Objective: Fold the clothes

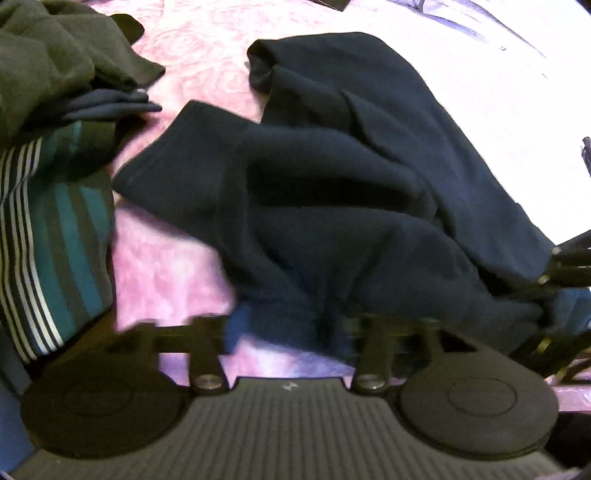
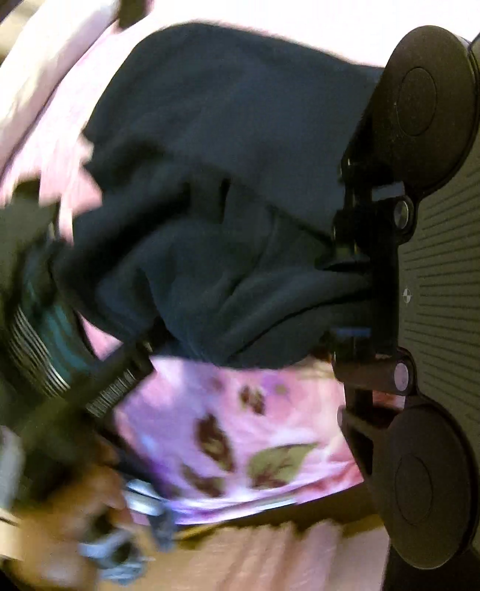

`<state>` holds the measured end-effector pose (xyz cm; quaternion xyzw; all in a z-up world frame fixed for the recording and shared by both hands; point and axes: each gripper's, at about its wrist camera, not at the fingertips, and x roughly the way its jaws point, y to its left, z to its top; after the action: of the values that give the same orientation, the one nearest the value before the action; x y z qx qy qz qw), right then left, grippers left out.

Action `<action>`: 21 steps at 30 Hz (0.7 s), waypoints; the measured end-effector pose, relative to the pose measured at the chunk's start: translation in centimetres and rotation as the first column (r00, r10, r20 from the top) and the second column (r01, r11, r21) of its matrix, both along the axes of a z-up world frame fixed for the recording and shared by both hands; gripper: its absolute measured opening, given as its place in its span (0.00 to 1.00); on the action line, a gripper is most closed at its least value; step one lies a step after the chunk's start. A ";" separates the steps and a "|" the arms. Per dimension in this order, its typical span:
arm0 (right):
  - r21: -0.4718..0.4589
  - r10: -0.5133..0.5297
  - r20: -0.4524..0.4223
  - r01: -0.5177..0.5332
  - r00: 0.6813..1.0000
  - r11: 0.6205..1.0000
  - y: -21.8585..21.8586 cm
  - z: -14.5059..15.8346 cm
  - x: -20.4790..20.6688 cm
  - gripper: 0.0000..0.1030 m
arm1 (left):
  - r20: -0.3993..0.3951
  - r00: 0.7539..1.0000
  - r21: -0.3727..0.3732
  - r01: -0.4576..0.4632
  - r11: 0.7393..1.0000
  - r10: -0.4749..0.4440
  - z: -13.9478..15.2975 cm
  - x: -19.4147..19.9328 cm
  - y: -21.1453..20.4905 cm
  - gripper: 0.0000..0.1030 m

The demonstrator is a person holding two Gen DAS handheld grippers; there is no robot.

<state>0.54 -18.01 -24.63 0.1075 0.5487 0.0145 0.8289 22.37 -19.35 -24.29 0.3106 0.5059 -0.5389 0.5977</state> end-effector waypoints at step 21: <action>0.385 -0.884 0.193 0.796 0.425 0.467 -24.8 12.7 -38.2 0.20 | 0.049 0.838 -0.518 0.487 0.704 -0.543 23.1 -33.6 -32.0 0.03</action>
<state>-37.63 -42.79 -11.93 0.4611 0.2484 -0.3195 0.7897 -11.21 -51.36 -1.17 0.2405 0.2686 -0.8141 0.4553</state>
